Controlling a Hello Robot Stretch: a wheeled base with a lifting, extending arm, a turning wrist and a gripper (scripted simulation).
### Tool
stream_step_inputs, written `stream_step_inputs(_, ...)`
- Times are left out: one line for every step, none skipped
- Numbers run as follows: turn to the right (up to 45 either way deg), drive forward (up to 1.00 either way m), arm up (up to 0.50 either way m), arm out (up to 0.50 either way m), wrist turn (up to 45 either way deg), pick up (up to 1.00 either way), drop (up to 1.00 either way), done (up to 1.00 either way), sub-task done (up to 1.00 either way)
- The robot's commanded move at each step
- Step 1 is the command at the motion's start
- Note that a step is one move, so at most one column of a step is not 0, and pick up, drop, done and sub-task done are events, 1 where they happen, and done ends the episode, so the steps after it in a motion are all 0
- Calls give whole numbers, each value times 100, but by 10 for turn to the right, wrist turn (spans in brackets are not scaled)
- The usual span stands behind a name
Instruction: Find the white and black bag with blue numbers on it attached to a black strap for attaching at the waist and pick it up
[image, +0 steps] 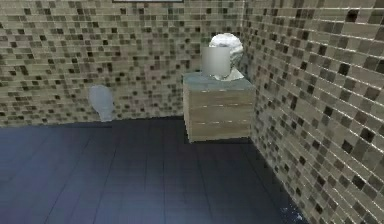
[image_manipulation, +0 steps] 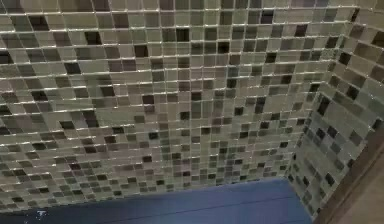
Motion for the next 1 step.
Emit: stream_step_inputs(360,0,0,0,0,0,0,0,0)
